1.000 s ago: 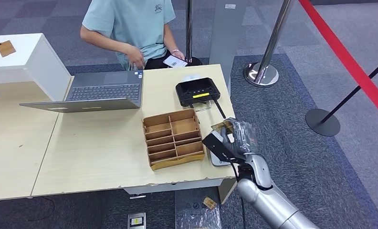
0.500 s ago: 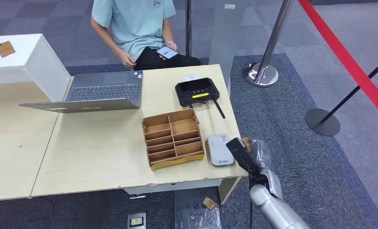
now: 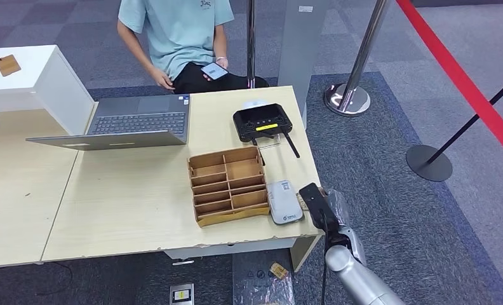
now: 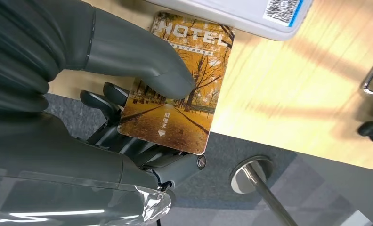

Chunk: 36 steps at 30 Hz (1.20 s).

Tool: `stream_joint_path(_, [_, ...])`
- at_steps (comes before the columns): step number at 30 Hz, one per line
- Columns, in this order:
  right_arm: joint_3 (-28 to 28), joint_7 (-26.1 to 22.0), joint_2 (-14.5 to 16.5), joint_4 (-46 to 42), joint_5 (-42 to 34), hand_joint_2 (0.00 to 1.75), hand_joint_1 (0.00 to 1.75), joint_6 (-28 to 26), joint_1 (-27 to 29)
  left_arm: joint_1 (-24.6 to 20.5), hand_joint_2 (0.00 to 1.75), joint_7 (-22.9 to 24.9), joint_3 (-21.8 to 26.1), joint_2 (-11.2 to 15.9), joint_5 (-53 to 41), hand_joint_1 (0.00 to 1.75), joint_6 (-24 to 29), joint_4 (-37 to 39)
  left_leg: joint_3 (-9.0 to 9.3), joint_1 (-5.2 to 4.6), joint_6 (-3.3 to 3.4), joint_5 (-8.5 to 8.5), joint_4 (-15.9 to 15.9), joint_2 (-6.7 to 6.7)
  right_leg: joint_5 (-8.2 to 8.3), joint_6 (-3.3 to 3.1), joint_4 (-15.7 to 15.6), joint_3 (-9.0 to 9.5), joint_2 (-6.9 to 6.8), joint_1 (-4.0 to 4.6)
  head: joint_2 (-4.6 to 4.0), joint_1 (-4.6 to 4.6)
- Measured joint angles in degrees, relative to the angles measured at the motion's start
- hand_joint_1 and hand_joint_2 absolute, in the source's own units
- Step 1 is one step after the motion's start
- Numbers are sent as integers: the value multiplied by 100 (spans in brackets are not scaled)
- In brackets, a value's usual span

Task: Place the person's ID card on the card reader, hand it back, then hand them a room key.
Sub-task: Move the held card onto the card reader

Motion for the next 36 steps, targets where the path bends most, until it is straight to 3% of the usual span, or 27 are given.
stream_joint_path(5, [75, 96, -4, -88, 404, 175, 175, -134, -25, 1, 175, -2, -55, -2, 45, 0, -2, 0, 0, 0, 0, 0, 0, 0, 1, 0, 0, -1, 0, 0, 0, 0])
stream_joint_path(13, [-206, 308, 15, -726, 2683, 175, 175, -161, 103, 5, 175, 1, -112, -2, 99, 0, 2, 0, 1, 0, 0, 0, 0, 0, 1, 0, 0, 0, 0, 0, 0, 0])
stream_joint_path(17, [-362, 424, 28, -1183, 2956, 175, 175, -164, 199, 6, 175, 2, -139, -2, 136, 0, 10, 0, 1, -1, 0, 0, 0, 0, 1, 0, 0, 0, 0, 0, 0, 0])
stream_joint_path(20, [-386, 554, 28, -1502, 2752, 175, 175, -164, 240, 4, 175, 2, -174, -2, 184, 0, 25, 0, 2, -1, 0, 0, 0, 0, 1, 0, 0, 1, 0, 0, 0, 0])
stream_joint_path(24, [-294, 614, 28, -1801, 1734, 175, 175, -112, 266, 3, 175, -3, -204, -3, 279, 0, 51, 0, 2, -1, 0, 1, 0, 0, 1, 0, 0, 2, 0, 0, 0, 1])
stream_joint_path(28, [-82, 439, 43, -1912, 652, 175, 175, 15, 289, -1, 175, -6, -222, -4, 341, 0, 65, 0, 1, 0, 0, 1, 0, 0, 1, 0, 0, 2, 0, 0, 0, 0])
stream_joint_path(36, [356, -33, 138, -1698, -748, 175, 175, 230, 295, -4, 175, -8, -269, -4, 414, 0, 76, 0, 0, 1, 0, 1, 0, 0, 1, 0, 0, 1, 0, 2, 0, -1])
